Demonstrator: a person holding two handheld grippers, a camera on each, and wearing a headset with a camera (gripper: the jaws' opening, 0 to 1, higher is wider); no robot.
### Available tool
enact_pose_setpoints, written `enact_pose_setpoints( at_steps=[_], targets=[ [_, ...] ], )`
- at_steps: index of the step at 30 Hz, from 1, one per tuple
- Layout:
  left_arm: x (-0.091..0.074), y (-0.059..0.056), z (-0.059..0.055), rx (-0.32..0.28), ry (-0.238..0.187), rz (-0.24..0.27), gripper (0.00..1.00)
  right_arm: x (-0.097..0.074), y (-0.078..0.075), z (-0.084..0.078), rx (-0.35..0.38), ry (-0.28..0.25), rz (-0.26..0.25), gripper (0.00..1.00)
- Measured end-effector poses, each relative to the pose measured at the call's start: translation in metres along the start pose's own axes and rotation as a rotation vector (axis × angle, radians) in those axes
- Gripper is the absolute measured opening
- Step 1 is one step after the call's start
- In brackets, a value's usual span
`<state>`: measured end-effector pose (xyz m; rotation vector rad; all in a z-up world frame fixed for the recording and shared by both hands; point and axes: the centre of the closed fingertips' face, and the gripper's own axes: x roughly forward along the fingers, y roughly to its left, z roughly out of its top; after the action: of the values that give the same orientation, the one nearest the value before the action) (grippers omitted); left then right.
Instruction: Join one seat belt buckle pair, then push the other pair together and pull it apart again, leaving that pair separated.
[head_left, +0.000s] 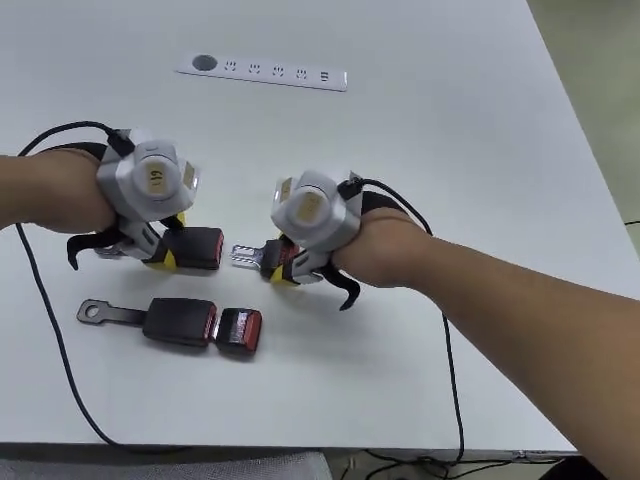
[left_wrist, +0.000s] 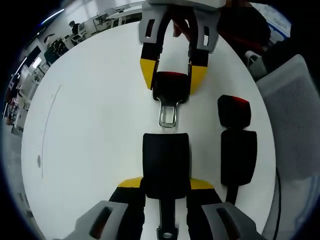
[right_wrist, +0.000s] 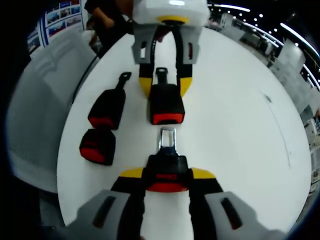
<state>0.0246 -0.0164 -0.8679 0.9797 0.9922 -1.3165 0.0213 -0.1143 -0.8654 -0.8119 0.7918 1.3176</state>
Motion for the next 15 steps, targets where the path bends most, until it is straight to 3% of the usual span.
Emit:
enact_pose_setpoints(
  at_steps=[15],
  targets=[
    [0.0019,0.0038,-0.0035,0.005,-0.003,-0.001,0.32,0.0036,-0.0009,0.0125,-0.032,-0.007,-0.017,0.32]
  ],
)
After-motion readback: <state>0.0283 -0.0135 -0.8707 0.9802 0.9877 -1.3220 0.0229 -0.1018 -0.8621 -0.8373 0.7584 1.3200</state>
